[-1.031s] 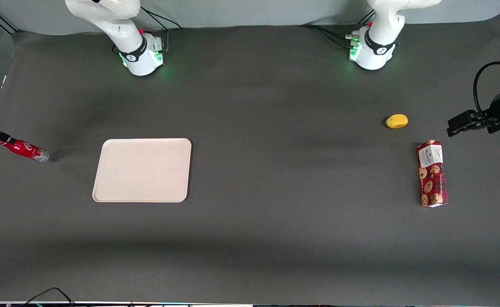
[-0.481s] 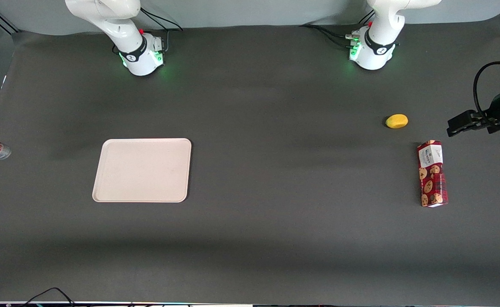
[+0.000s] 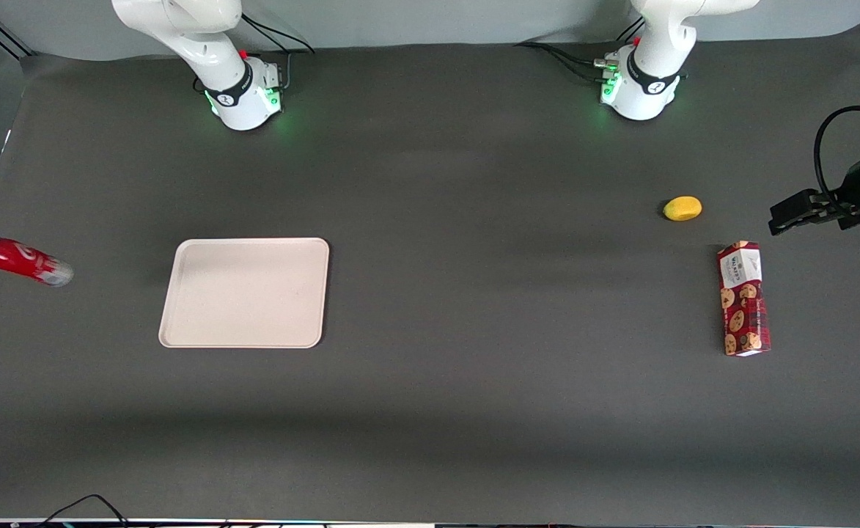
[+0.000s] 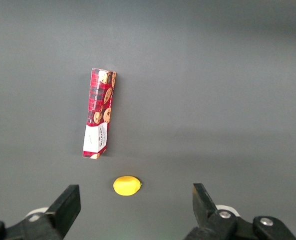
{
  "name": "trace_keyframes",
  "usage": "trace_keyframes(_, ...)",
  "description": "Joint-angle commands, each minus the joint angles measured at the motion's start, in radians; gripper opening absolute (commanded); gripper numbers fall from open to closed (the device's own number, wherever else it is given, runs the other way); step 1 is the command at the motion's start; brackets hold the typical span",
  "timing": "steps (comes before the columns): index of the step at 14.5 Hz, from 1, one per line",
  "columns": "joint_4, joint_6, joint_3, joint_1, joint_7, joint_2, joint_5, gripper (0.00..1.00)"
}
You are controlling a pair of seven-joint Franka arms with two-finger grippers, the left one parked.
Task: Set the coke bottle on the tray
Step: 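Carry the upright bottle over the white tray and lower it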
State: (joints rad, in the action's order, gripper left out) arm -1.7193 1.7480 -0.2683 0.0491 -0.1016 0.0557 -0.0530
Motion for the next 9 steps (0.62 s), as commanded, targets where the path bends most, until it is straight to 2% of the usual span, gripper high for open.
trace_keyframes(1, -0.017, -0.007, 0.107, 0.005, 0.142, -0.021, 0.016, 0.00)
trace_keyframes(4, -0.042, 0.030, 0.227, 0.006, 0.307, 0.002, 0.015, 0.00)
trace_keyframes(7, -0.188, 0.212, 0.248, 0.006, 0.321, 0.000, 0.016, 0.00)
trace_keyframes(9, -0.270, 0.319, 0.254, 0.006, 0.316, 0.010, 0.074, 0.00)
